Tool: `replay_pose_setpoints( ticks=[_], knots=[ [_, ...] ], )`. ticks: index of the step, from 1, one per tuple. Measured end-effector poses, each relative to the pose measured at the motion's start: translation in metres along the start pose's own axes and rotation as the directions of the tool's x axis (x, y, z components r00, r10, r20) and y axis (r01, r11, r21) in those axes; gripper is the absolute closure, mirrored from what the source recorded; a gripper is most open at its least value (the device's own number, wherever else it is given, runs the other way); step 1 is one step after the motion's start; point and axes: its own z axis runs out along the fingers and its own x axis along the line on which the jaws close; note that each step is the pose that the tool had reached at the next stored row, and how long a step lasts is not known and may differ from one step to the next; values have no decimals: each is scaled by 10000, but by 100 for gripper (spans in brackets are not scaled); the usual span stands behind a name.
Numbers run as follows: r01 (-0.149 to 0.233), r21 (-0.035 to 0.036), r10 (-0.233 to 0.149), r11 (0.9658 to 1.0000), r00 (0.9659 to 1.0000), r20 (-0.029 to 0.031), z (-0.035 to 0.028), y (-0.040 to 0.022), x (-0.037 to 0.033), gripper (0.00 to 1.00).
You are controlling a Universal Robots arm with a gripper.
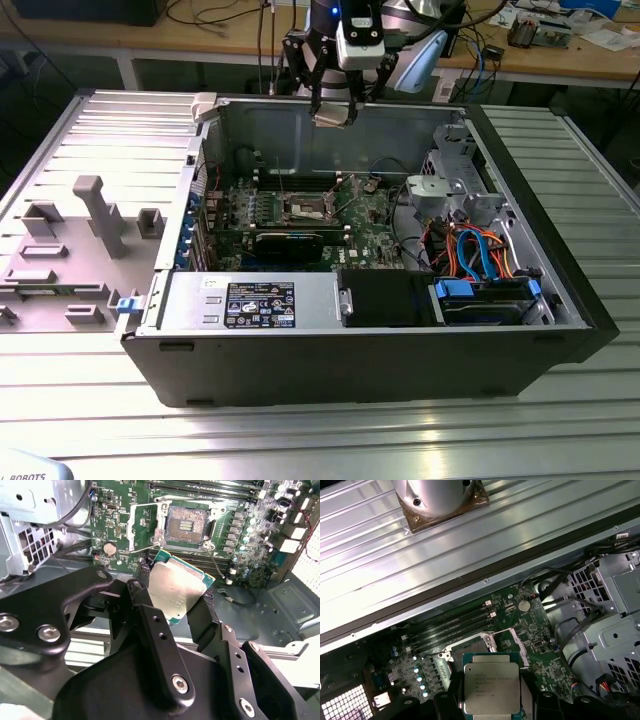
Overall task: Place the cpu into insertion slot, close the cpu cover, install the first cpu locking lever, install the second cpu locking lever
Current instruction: 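Place the cpu into insertion slot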
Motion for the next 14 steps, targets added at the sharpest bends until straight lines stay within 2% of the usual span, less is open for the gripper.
replay_pose_setpoints(
  ticks=[3,14],
  knots=[
    [-327,-8,327,9995,9995,29,2,0,0,46],
    [-877,-22,877,9961,9961,78,4,0,0,46]
  ],
)
